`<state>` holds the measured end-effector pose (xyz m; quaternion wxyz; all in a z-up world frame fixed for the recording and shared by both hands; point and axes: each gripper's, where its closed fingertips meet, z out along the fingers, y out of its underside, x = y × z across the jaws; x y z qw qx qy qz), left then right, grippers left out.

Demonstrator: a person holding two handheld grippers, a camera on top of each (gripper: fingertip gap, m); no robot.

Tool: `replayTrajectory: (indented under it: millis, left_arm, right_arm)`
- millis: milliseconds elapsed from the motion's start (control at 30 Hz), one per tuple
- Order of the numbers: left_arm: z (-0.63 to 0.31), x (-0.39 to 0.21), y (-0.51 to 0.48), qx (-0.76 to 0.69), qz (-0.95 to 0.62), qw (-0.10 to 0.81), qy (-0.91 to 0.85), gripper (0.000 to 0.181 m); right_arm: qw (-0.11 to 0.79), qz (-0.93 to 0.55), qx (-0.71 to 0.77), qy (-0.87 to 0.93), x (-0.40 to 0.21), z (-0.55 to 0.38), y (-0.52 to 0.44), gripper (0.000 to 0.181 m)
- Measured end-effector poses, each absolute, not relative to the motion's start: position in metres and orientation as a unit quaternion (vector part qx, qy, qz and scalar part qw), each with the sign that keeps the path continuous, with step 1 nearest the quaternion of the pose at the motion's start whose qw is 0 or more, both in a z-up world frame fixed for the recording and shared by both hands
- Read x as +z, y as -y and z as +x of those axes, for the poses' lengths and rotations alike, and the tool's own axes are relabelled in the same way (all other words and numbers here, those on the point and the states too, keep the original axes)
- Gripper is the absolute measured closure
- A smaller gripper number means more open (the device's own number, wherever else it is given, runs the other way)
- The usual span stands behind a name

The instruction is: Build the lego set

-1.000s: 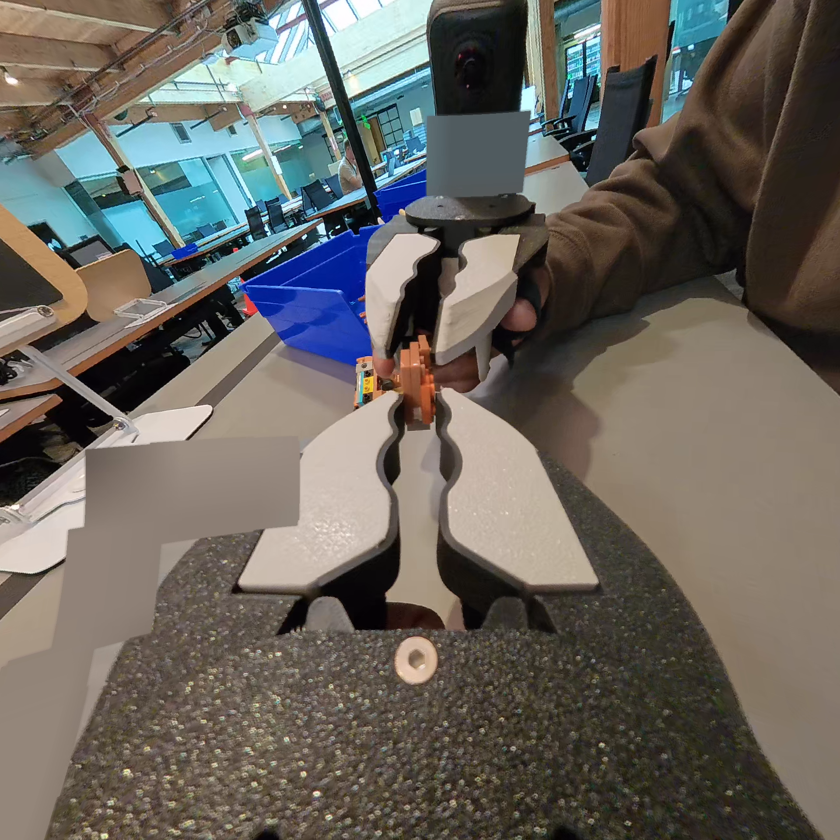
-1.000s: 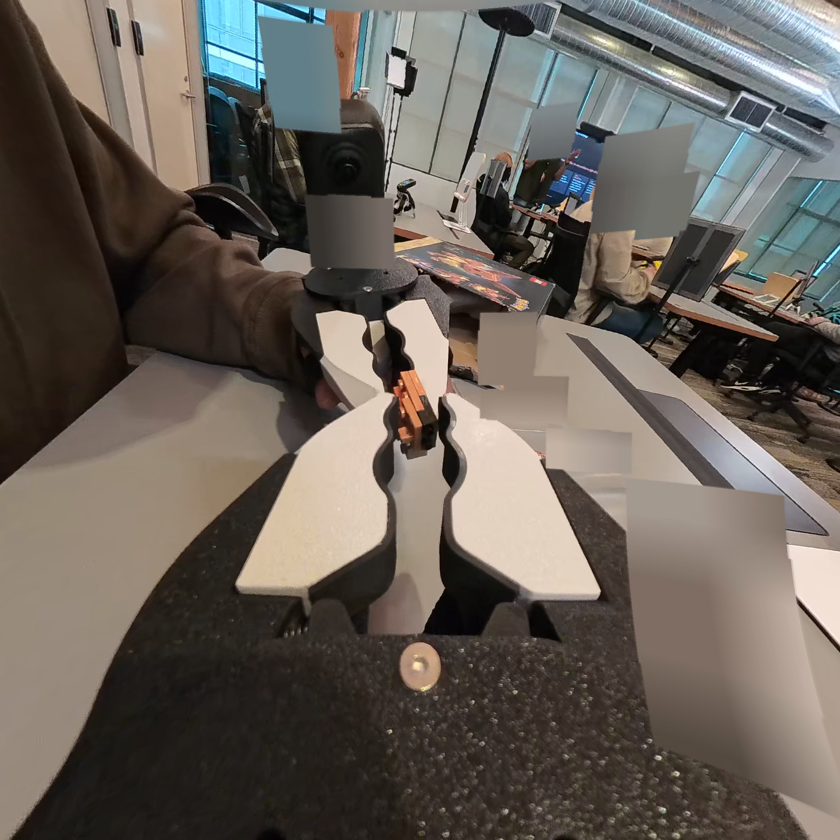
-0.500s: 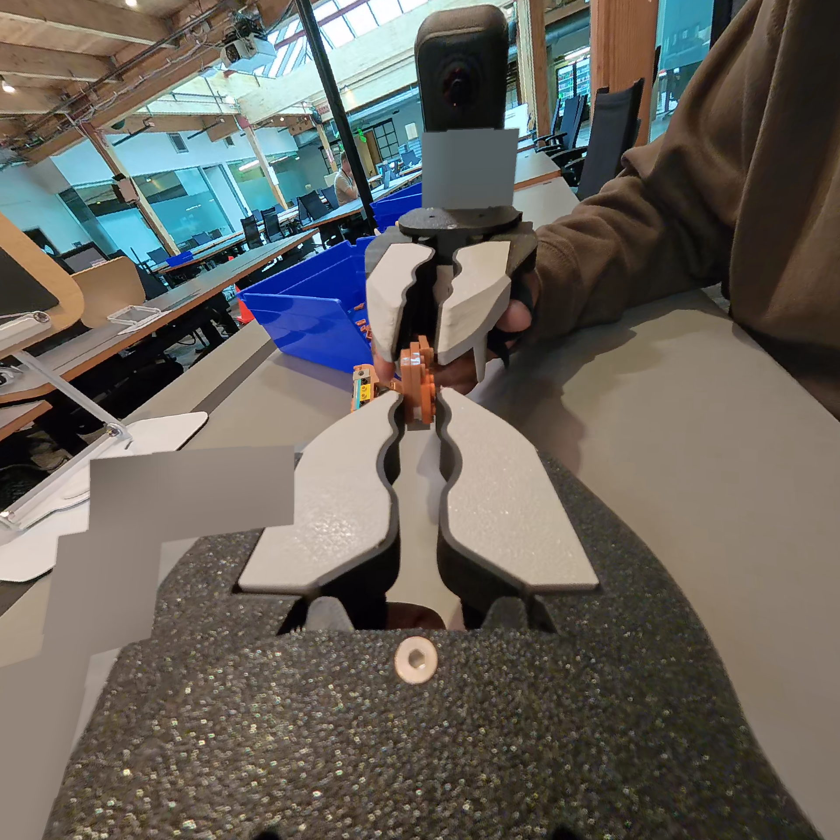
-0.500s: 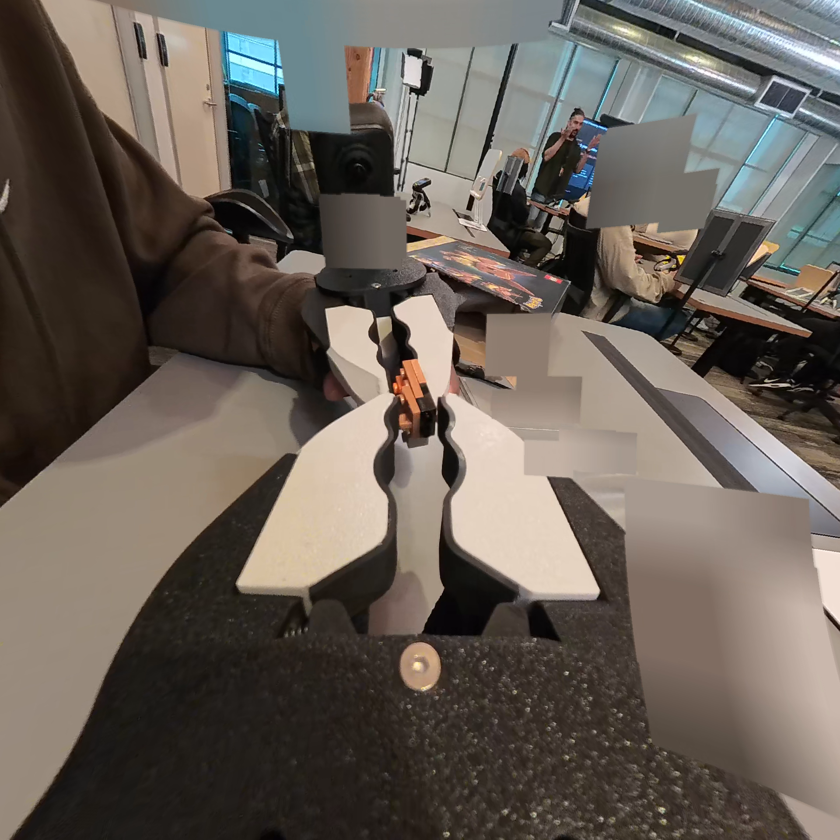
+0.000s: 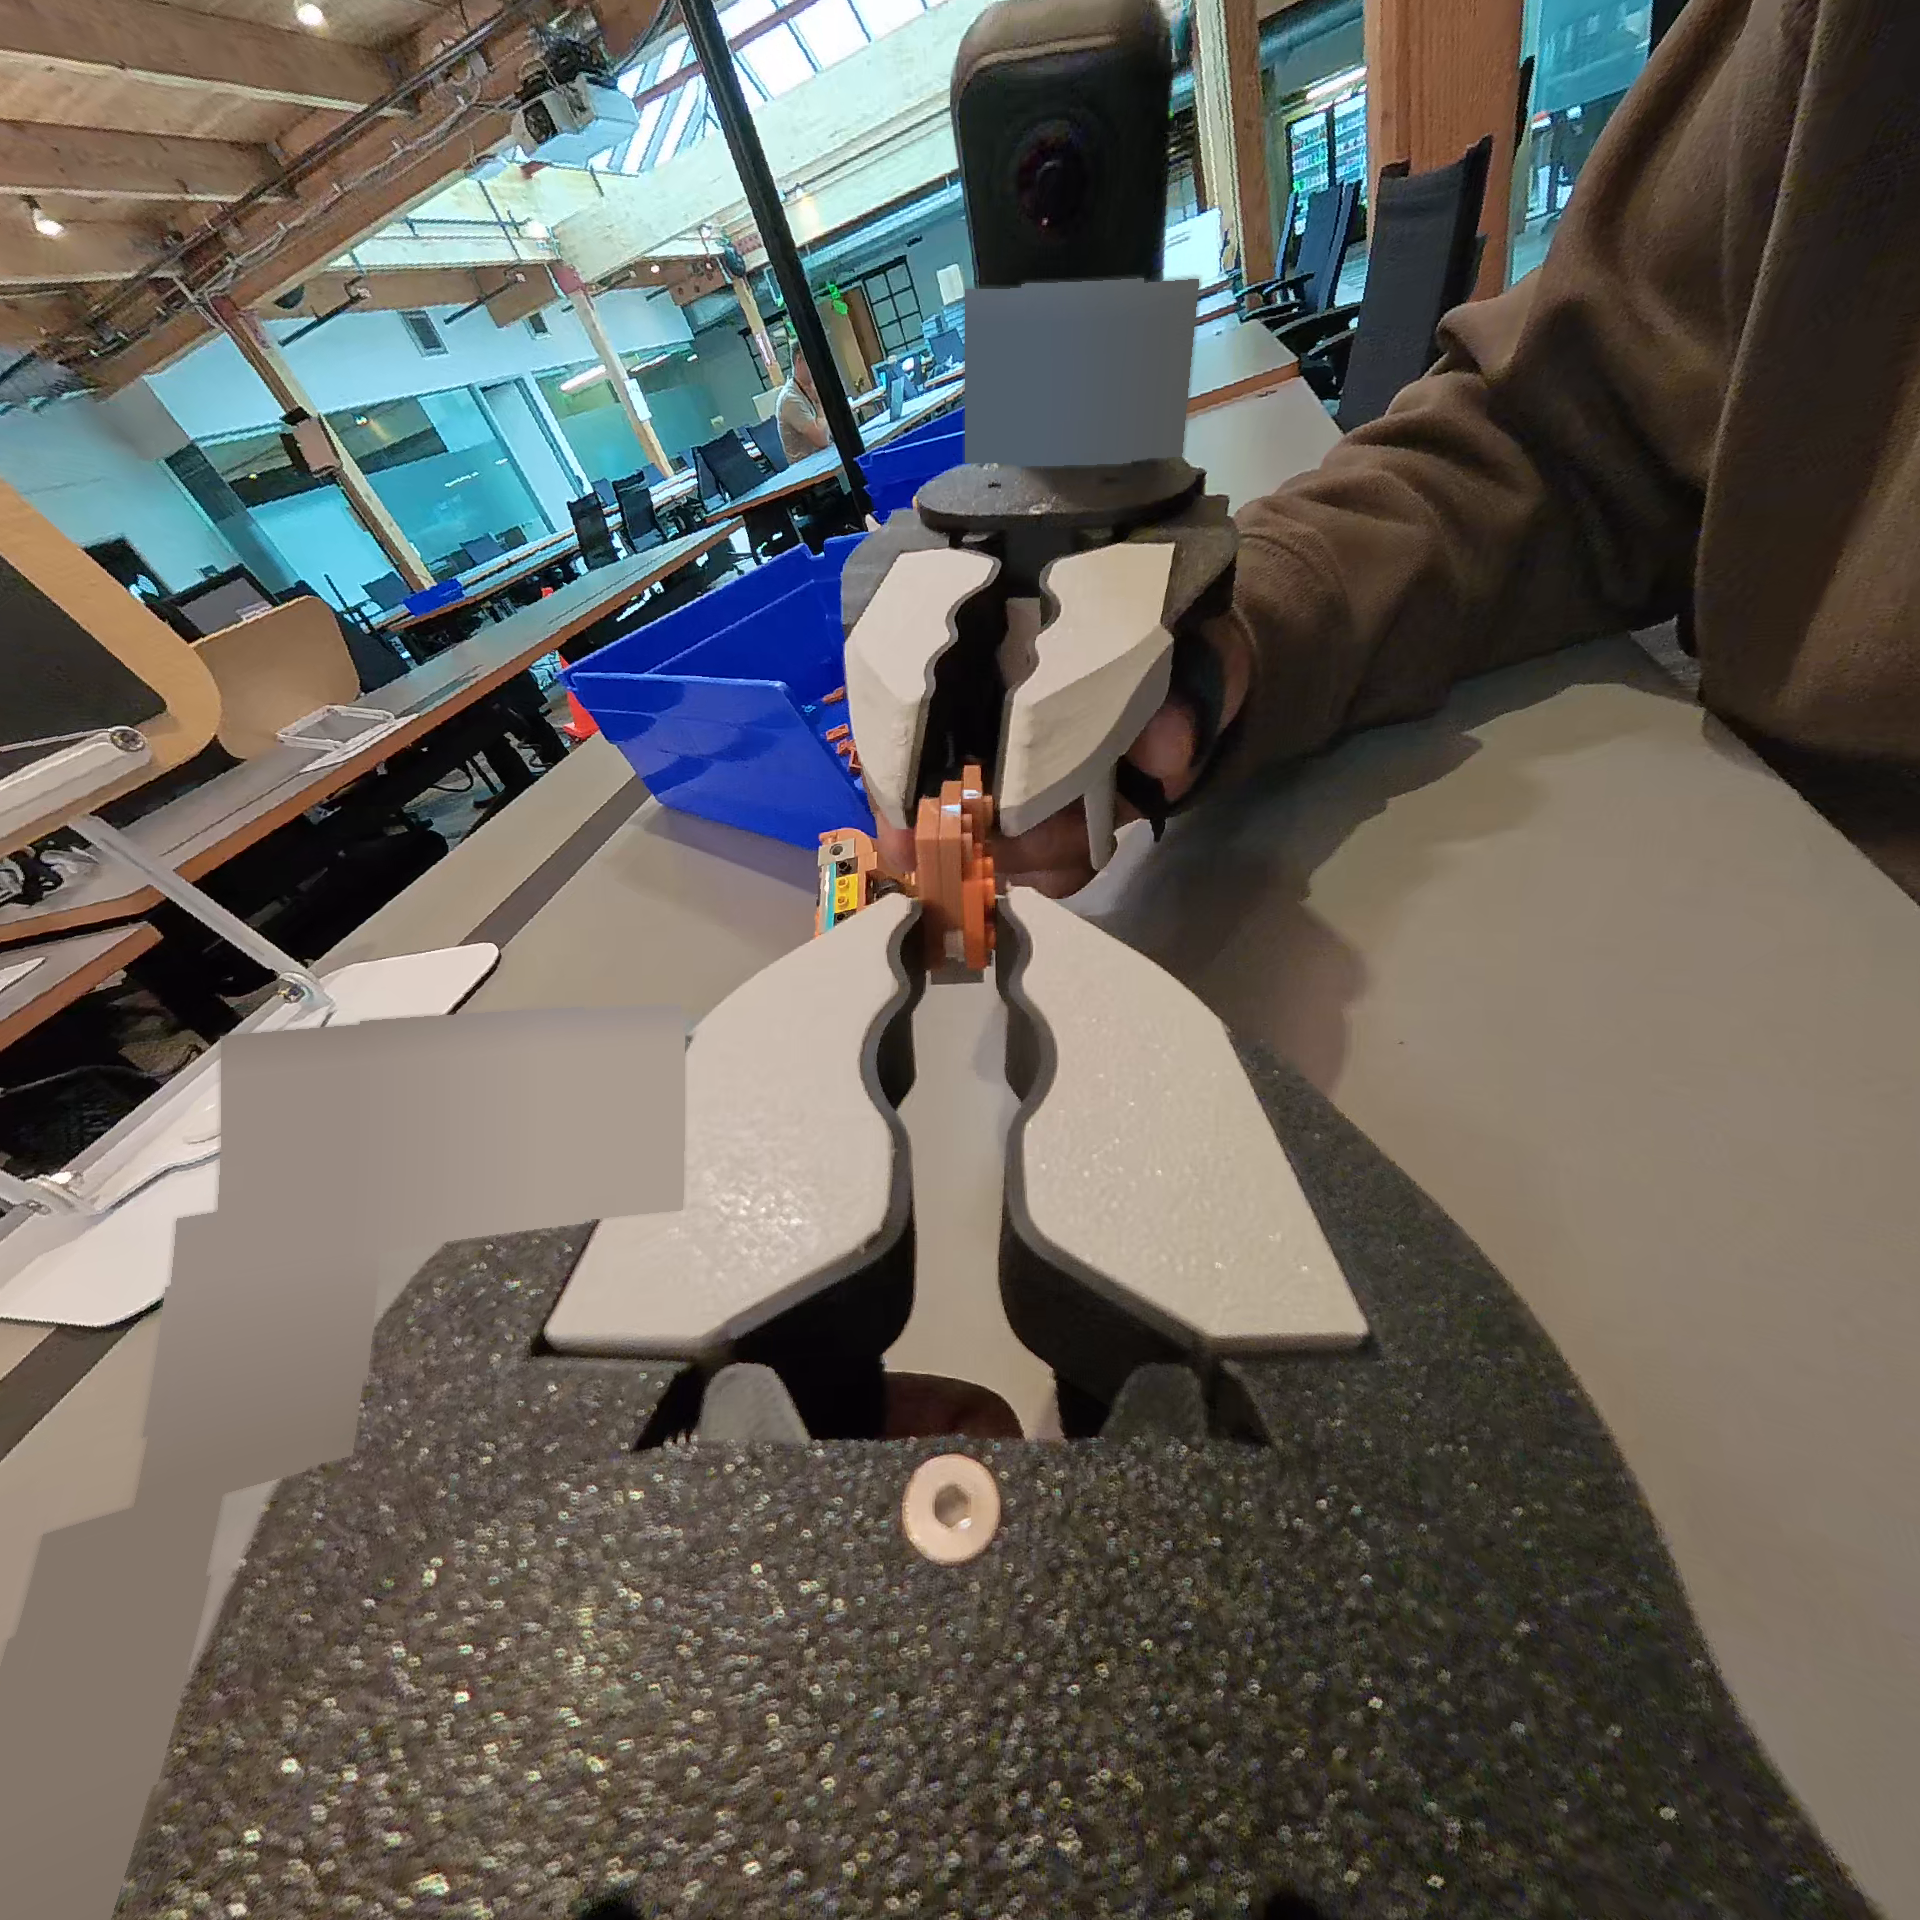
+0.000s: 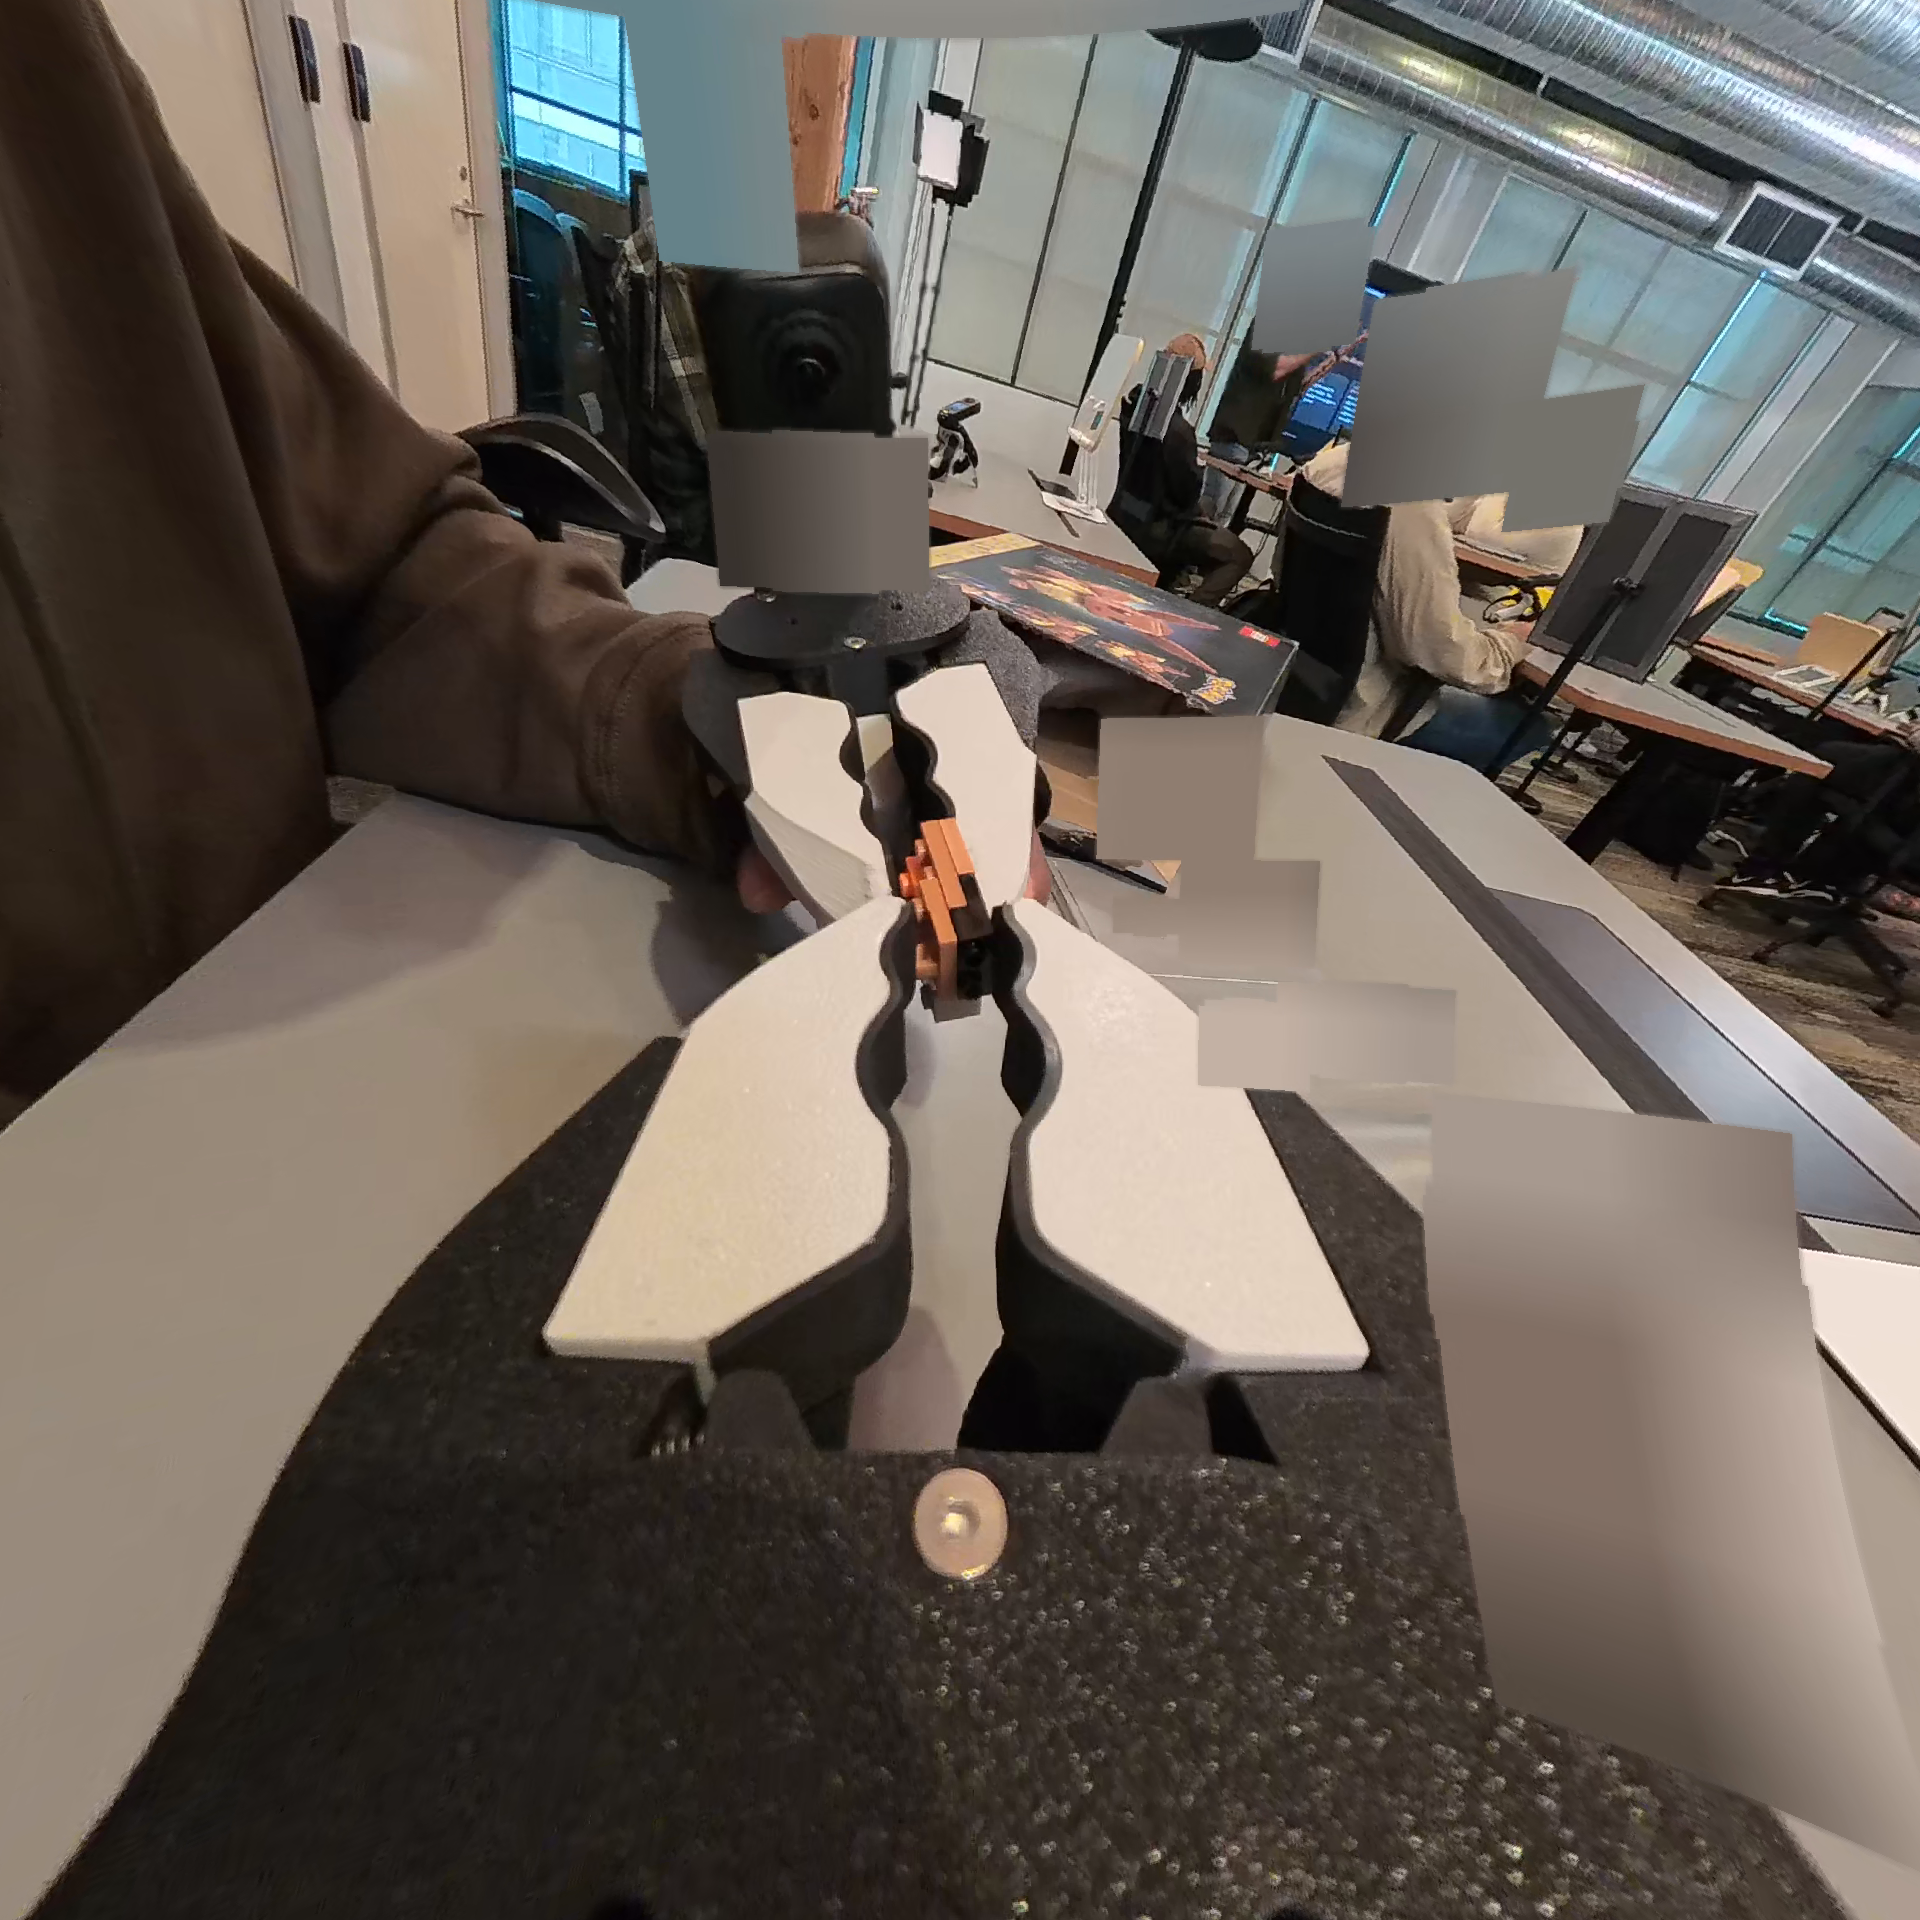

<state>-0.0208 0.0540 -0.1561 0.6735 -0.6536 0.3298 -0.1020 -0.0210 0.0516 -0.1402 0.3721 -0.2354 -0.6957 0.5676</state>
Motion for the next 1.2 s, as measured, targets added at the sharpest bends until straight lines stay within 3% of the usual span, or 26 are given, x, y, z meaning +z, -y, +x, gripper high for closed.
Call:
replayTrajectory:
  millis: [500, 633, 767, 1200]
  left_arm:
    - [-0.024, -0.158, -0.058, -0.125, -0.665, 0.669, -0.308, 0.169]
    - [-0.023, -0.155, -0.057, -0.142, -0.662, 0.672, -0.298, 0.169]
    - [-0.023, -0.154, -0.057, -0.156, -0.663, 0.672, -0.292, 0.169]
    - [-0.023, -0.157, -0.059, -0.176, -0.672, 0.665, -0.275, 0.169]
  right_arm:
    - [0.36, -0.253, 0.585, 0.681, -0.142, -0.025, -0.056, 0.167]
    - [0.359, -0.255, 0.579, 0.686, -0.145, -0.026, -0.053, 0.155]
    - [0.371, -0.259, 0.573, 0.684, -0.146, -0.027, -0.055, 0.165]
    - [0.36, -0.275, 0.573, 0.683, -0.149, -0.028, -0.057, 0.166]
